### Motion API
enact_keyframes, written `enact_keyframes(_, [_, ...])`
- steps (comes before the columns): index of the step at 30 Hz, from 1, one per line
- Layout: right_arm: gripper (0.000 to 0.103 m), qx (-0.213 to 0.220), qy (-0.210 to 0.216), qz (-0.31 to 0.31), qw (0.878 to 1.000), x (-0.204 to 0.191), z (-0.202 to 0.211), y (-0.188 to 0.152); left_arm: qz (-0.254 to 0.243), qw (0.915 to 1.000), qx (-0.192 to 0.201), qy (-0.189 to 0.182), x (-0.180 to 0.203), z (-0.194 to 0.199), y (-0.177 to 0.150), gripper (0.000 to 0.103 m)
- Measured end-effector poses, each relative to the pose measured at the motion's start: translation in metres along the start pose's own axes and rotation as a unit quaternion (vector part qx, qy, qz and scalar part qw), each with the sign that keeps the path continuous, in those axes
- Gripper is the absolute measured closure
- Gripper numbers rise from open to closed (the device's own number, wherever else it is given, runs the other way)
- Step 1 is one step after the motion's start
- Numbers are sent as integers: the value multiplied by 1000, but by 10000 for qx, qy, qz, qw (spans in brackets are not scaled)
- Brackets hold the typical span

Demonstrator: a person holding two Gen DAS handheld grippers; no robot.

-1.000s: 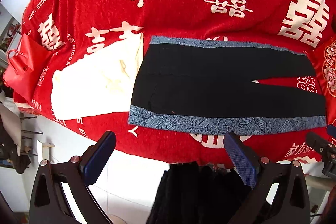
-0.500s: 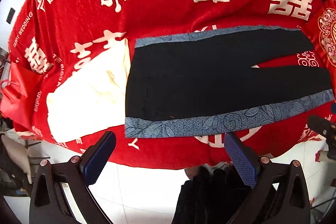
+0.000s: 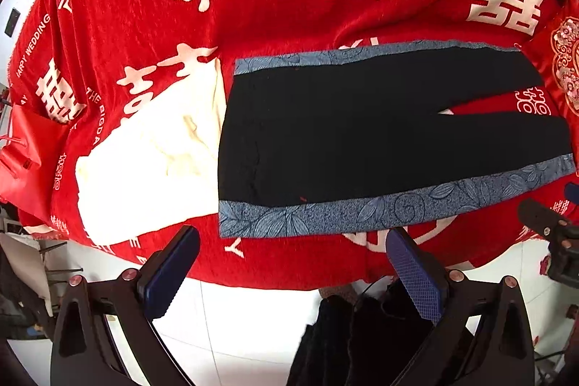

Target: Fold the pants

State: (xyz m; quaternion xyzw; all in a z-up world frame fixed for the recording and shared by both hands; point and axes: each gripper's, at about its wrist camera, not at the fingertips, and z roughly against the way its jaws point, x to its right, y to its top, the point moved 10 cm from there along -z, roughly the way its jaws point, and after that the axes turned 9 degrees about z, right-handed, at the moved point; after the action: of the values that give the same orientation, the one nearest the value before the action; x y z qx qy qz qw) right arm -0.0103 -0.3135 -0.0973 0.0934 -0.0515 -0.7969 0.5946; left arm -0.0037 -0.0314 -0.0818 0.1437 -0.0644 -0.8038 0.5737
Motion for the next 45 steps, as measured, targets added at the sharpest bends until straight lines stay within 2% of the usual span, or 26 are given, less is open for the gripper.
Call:
enact_keyframes(20, [0, -63, -220, -70, 9997, -3, -2, 7, -113, 9997, -88, -175, 0, -3, 13, 0])
enact_keyframes(38, [0, 198, -239, -385, 9988, 14, 12, 13, -240, 9987, -136, -431, 13, 2, 18, 0])
enact_keyframes(45, [0, 169, -160, -424, 9988, 11, 8, 2, -205, 9976, -378, -544, 12, -10, 8, 0])
